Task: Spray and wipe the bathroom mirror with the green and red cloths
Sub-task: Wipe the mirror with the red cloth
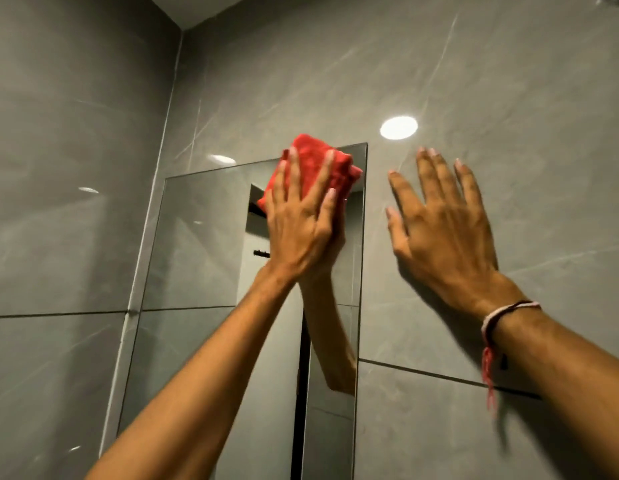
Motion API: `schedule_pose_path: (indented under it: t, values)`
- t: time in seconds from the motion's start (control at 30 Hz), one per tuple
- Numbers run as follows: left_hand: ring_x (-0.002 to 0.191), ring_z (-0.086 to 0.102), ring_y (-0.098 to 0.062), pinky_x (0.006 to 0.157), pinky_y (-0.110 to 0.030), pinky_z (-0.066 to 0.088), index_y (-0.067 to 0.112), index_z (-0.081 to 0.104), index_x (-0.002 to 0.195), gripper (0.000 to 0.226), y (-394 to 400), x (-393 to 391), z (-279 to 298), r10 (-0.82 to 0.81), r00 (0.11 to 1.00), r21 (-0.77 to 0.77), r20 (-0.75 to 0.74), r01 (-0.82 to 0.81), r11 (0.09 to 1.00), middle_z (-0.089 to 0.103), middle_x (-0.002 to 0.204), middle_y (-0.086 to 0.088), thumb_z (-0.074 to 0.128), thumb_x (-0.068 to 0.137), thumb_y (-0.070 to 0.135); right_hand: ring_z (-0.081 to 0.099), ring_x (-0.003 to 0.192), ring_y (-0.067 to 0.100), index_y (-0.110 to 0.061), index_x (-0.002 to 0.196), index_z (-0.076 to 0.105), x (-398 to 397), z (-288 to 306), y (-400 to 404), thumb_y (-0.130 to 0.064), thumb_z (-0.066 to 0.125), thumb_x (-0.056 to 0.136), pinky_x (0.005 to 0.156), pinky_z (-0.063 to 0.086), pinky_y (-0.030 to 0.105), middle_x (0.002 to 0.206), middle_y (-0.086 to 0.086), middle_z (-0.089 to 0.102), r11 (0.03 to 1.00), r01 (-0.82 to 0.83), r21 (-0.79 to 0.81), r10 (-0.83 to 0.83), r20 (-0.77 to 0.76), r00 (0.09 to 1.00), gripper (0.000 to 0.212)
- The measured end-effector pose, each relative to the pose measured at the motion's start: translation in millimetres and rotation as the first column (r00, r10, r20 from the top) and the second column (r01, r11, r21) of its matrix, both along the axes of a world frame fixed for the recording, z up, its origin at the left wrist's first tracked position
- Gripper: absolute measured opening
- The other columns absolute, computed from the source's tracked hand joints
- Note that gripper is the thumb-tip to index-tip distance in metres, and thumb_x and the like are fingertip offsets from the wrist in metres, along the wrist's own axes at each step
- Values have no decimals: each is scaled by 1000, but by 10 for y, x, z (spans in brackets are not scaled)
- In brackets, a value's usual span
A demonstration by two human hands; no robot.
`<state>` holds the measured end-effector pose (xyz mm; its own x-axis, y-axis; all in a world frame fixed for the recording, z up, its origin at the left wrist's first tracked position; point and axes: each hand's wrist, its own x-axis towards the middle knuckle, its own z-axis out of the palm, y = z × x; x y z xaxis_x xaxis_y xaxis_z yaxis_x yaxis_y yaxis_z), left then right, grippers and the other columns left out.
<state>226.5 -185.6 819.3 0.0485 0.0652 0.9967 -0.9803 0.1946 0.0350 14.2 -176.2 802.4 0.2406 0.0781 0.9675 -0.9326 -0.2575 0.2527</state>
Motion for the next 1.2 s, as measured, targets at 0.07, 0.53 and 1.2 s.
schedule_pose_path:
  t: [0.07,0.53,1.2]
  values:
    - [158,13,-32,124,-57,19,38,29,156,55,-44,-44,-350,51,975,-22,217,-47,999,14,171,-12,34,103,49,25,158,35,-20,158,38,-58,62,11,-44,35,102,130,17,53,169,21,27,999,-25,-21,26,49,998,61]
    - [154,17,-43,124,-53,13,24,25,159,52,171,1060,-3780,5,67,20,-998,220,975,14,168,-25,25,108,37,56,116,45,-24,140,40,231,-225,-496,-68,5,101,99,49,59,127,23,53,996,-50,73,45,73,996,68]
    - [155,21,-39,123,-57,24,31,16,154,63,195,281,-4255,-75,560,110,-825,289,951,16,169,-20,28,99,58,55,109,43,-16,116,52,54,-220,-63,-54,25,105,94,41,52,117,24,57,978,-194,77,183,126,975,48]
